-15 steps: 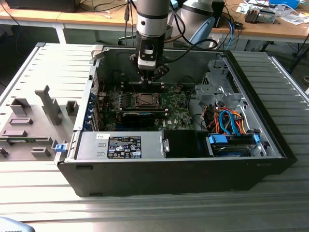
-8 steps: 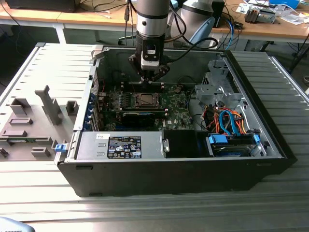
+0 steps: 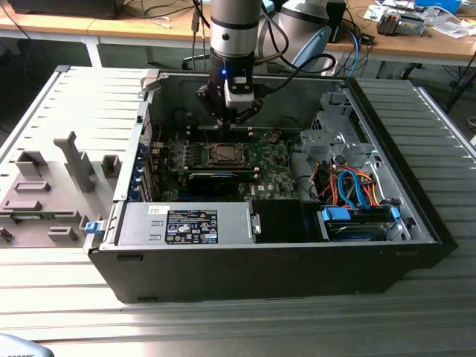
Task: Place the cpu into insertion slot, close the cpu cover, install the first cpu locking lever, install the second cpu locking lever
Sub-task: 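Install the first cpu locking lever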
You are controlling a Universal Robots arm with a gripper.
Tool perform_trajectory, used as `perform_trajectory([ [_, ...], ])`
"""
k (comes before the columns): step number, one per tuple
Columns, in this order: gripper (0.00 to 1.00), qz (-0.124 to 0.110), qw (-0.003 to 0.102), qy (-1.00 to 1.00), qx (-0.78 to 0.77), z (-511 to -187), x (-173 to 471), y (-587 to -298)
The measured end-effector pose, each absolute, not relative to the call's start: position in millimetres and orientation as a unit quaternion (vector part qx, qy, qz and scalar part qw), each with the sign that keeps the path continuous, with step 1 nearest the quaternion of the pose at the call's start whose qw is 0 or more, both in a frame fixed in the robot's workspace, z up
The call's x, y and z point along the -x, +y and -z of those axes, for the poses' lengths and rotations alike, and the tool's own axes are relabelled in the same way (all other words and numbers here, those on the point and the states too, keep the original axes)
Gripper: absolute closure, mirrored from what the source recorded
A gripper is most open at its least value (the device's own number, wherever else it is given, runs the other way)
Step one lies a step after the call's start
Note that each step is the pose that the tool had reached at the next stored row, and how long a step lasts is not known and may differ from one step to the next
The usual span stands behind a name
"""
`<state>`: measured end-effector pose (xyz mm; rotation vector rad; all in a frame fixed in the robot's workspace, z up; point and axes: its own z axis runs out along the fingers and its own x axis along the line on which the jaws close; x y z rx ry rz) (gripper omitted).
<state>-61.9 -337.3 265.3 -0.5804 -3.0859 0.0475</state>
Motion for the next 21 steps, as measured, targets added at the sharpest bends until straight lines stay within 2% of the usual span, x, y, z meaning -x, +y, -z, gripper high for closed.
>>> perform_trajectory([
  [6,0.89,0.001,0.003,-0.989,0.147,-265.3,61.9,-337.3],
  [21,0.89,0.004,0.004,-1.000,0.014,-265.3,61.9,-337.3],
])
